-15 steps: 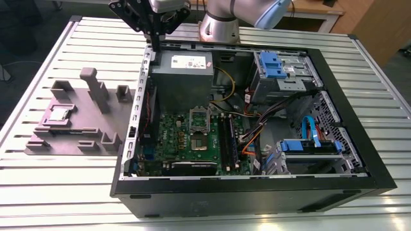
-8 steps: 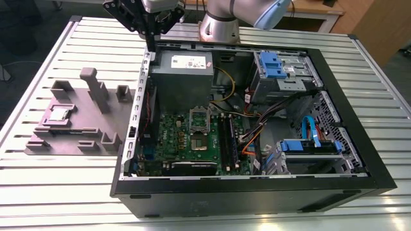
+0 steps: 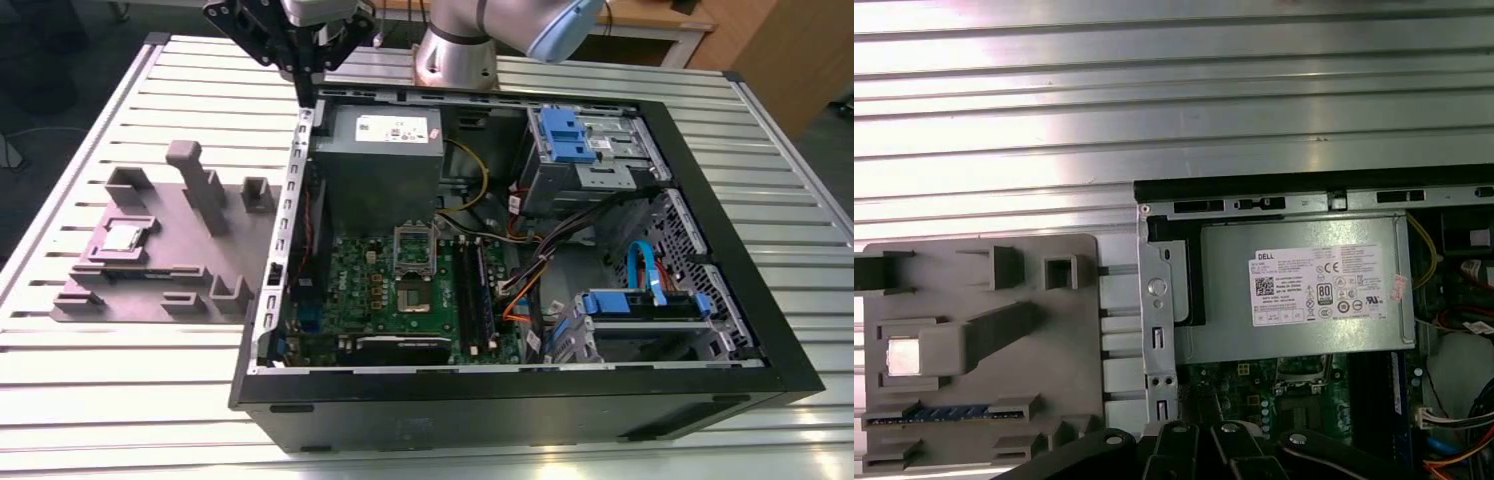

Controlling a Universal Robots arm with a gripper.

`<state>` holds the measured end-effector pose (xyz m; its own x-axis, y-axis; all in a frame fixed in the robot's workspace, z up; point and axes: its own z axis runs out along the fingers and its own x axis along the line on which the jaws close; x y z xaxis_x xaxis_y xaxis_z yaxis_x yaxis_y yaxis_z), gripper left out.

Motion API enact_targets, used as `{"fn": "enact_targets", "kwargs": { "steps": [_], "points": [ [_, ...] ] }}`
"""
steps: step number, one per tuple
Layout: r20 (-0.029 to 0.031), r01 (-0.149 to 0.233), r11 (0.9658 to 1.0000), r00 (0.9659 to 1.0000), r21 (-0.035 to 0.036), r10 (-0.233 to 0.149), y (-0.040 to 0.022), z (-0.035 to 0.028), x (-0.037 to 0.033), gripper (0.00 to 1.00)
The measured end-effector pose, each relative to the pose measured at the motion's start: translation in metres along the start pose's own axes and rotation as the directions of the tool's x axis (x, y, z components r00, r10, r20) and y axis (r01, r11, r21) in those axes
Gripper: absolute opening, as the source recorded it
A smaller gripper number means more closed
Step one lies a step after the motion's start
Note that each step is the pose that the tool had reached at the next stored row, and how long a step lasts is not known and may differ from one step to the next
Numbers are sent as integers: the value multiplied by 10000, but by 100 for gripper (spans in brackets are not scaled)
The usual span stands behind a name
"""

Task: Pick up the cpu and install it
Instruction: 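Reach for the cpu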

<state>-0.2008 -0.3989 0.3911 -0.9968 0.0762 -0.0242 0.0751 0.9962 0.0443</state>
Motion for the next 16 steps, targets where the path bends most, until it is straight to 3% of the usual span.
{"fn": "enact_targets", "kwargs": {
  "steps": [16],
  "points": [
    [1,0,10000,10000,0,0,-8,2,109,10]
  ]
}}
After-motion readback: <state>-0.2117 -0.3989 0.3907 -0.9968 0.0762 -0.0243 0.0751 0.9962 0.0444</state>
